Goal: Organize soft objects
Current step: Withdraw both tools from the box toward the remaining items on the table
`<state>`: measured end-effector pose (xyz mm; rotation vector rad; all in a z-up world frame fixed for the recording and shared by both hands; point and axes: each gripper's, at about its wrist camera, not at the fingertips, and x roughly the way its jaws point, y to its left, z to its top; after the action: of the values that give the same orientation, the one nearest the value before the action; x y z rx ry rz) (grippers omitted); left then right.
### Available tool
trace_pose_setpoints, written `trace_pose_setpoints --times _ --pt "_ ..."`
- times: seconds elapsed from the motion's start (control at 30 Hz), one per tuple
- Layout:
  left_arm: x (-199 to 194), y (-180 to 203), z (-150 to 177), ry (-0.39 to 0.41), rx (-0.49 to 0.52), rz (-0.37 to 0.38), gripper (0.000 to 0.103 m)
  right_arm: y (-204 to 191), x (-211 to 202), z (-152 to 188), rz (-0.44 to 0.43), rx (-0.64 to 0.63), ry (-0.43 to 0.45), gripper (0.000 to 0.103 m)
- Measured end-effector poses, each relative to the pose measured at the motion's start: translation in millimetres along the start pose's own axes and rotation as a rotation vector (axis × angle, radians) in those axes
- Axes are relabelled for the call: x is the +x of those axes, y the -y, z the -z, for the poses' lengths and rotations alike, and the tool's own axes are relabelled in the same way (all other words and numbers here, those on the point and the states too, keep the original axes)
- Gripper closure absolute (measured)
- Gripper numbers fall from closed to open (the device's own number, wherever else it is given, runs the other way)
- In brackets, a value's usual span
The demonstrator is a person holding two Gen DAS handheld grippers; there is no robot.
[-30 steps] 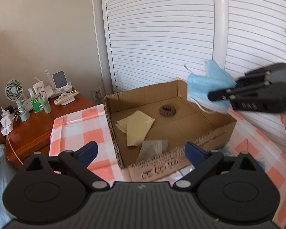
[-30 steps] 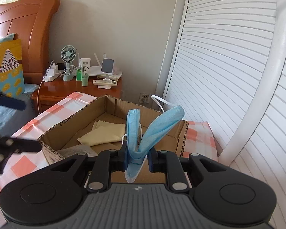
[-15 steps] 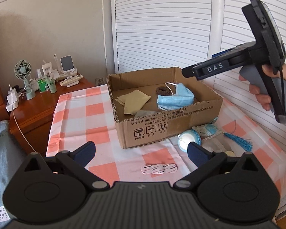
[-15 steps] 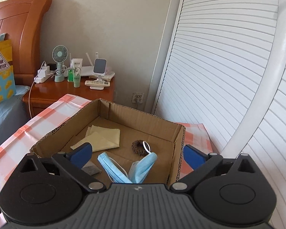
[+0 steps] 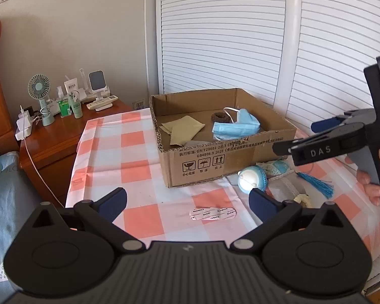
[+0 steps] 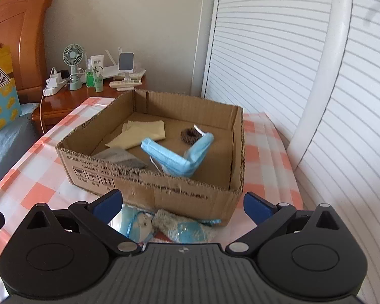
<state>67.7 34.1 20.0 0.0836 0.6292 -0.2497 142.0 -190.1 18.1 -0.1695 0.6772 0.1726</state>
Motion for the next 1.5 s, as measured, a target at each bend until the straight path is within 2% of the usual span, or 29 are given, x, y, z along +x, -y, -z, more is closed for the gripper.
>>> trace_pose_setpoints --times 0.3,0.5,0.83,1.1,1.4,1.5 --pt "1 0 7 -0.018 -0.008 -0.012 0.001 6 0 43 0.052 0.112 -0.074 0.0" --pt "3 4 12 -0.029 -0.006 -0.007 0.001 2 3 61 0.044 0.153 -0.11 0.0" --pt "5 1 20 -0.038 -0.028 0.013 0.001 -1 10 83 0.069 0.165 -0.16 0.0" --pt "10 5 22 -0.052 -0.022 0.025 0.001 6 0 100 0.087 0.184 -0.177 0.0" --pt "20 13 23 -0.079 0.018 0.039 0.001 13 -11 115 0.13 0.18 -0.187 0.0" --pt "27 17 22 -0.093 0.041 0.044 0.001 15 -13 115 0.12 0.178 -0.184 0.0"
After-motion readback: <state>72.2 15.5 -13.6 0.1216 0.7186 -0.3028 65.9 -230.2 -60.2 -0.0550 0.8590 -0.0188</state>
